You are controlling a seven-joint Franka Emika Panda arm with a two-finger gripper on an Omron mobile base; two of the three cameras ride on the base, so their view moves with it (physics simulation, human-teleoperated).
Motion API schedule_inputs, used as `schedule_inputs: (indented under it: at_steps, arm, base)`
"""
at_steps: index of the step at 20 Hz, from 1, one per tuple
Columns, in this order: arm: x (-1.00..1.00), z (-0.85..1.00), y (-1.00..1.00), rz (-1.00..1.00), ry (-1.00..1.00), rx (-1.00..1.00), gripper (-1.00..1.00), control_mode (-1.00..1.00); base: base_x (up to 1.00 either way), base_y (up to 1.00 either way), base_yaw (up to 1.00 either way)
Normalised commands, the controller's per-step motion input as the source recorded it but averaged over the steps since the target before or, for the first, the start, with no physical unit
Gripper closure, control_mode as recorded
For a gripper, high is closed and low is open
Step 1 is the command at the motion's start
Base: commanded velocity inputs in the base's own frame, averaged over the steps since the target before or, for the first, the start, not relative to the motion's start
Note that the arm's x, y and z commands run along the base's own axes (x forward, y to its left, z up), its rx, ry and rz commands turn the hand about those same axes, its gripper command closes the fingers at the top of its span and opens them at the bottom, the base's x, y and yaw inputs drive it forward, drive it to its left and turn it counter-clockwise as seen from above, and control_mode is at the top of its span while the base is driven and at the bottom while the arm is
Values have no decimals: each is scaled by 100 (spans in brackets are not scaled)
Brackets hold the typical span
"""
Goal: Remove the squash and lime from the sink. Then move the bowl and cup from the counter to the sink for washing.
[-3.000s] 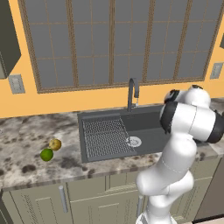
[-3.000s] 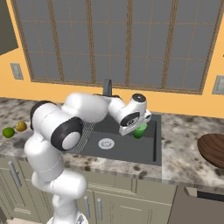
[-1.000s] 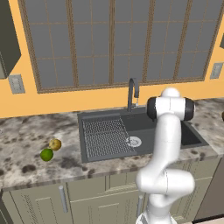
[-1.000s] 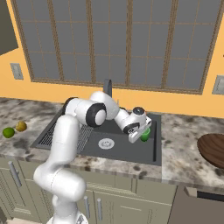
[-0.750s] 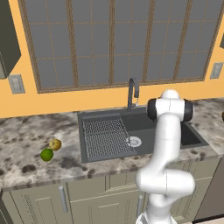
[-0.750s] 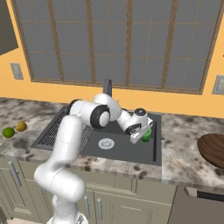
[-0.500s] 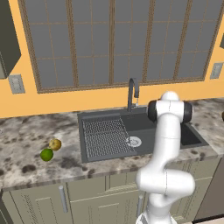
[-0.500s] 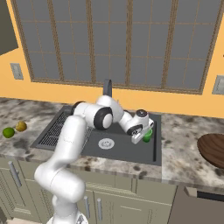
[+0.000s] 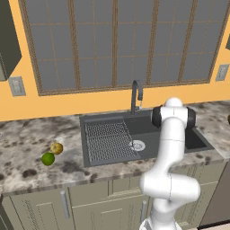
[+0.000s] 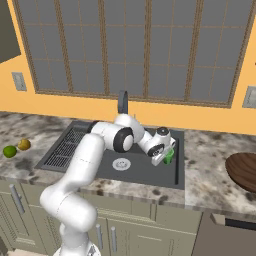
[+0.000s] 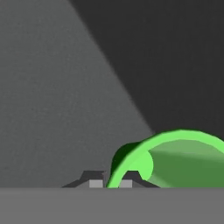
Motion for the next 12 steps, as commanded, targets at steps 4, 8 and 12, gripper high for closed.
schedule_inputs:
  at_steps: [4,8,12]
  arm:
    - [22,-25,-2,2,4,-1,100,-100]
    - [19,-24,-6,2,6,0,100,-100]
    - [9,-27,-7,1,8,-1,-100,-100]
  base:
    - [0,0,0]
    - [0,0,0]
    - [0,0,0]
